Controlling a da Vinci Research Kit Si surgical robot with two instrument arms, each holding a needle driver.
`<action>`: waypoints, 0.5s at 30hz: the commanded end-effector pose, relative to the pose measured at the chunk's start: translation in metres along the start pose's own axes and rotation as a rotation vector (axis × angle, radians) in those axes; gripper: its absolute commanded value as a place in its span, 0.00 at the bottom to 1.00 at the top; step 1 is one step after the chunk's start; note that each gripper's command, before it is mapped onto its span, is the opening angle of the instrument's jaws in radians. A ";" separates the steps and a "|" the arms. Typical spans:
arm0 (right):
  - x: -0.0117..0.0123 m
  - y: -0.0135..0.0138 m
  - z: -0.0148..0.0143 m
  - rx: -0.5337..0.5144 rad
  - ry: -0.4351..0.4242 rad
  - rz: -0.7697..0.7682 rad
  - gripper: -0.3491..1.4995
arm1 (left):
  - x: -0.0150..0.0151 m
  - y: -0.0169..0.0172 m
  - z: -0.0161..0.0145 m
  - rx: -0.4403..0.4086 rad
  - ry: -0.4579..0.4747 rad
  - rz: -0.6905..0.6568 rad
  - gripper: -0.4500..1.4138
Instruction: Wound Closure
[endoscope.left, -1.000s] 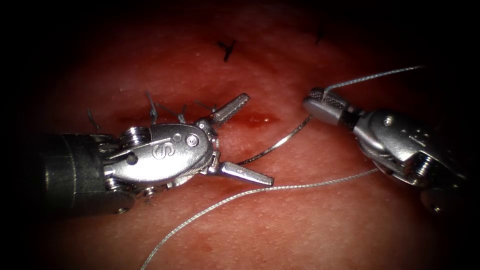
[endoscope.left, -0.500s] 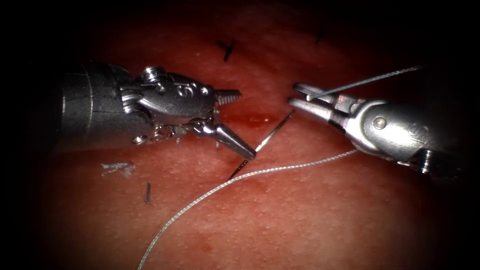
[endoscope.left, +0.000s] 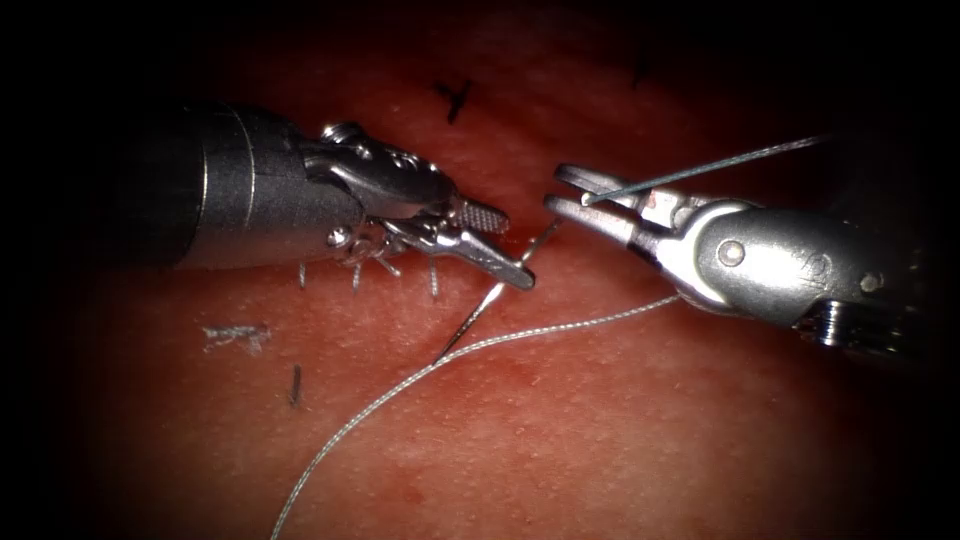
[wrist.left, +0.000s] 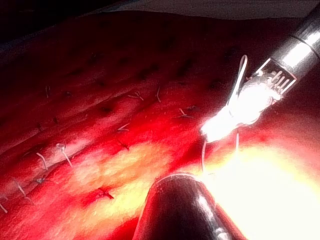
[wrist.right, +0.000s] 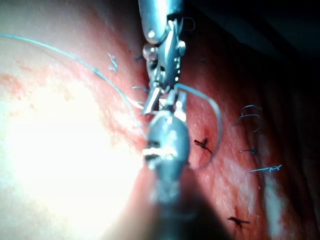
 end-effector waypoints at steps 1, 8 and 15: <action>0.0001 0.0003 0.0009 -0.005 0.005 -0.001 0.00 | 0.0006 -0.0002 0.0003 -0.004 -0.011 0.005 0.49; 0.0002 0.0003 0.0009 -0.008 0.007 -0.006 0.00 | -0.0002 0.0004 0.0000 -0.009 -0.061 -0.032 0.49; 0.0004 0.0001 0.0010 -0.009 0.007 -0.012 0.00 | -0.0003 0.0004 0.0001 -0.032 -0.074 -0.094 0.00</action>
